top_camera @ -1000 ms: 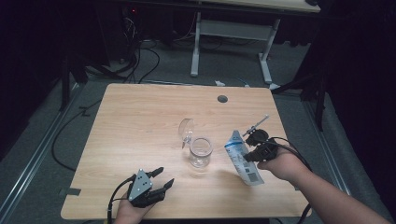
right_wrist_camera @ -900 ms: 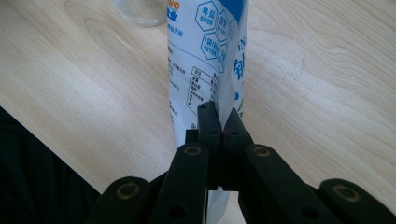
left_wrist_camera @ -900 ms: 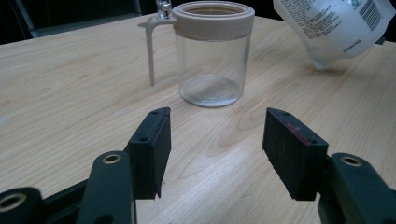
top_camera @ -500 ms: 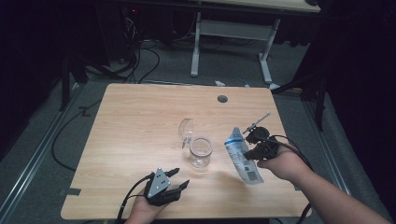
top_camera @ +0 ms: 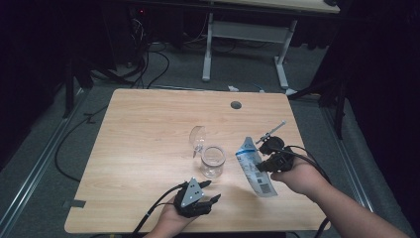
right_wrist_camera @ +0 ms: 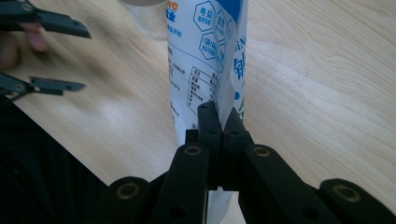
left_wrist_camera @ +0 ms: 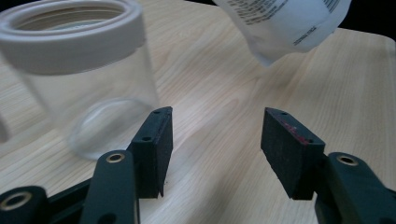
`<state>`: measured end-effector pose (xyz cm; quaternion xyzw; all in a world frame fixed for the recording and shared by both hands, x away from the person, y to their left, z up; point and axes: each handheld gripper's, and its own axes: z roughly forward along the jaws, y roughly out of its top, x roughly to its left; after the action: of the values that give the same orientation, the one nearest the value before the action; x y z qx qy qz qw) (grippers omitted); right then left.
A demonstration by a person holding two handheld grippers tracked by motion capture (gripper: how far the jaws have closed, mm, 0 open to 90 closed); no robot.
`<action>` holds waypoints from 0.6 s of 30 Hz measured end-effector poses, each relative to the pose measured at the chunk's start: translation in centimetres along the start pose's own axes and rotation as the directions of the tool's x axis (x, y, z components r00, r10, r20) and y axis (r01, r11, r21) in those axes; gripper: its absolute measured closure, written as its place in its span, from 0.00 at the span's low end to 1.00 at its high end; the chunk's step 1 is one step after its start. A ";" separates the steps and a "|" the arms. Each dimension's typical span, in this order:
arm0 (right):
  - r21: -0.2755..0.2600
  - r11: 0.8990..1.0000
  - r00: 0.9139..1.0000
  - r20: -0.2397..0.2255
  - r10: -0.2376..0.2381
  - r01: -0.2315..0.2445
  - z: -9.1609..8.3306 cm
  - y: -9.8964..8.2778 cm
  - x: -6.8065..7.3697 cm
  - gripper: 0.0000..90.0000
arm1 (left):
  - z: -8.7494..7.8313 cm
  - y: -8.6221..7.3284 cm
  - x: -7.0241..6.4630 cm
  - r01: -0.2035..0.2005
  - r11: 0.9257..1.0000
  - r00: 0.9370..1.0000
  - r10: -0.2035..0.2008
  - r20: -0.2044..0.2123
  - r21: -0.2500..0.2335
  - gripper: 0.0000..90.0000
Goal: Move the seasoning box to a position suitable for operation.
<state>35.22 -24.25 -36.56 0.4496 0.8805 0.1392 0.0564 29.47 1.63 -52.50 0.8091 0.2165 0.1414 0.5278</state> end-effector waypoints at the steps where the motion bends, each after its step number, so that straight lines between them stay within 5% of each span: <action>1: 0.000 1.000 1.000 -0.003 -0.003 0.003 0.0 0.0 0.0 1.00 | 0.3 0.2 -0.2 -0.004 1.000 1.000 0.004 0.002 0.001 0.49; 18: 0.007 1.000 1.000 -0.016 -0.020 0.021 -1.2 0.7 2.2 1.00 | 3.3 1.5 -2.7 -0.029 0.999 0.997 0.030 0.068 -0.023 0.38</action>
<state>34.21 -22.30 -35.16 0.4396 0.8860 0.1390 0.0489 28.98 -2.85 -52.45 0.8106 0.1847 0.1238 0.5417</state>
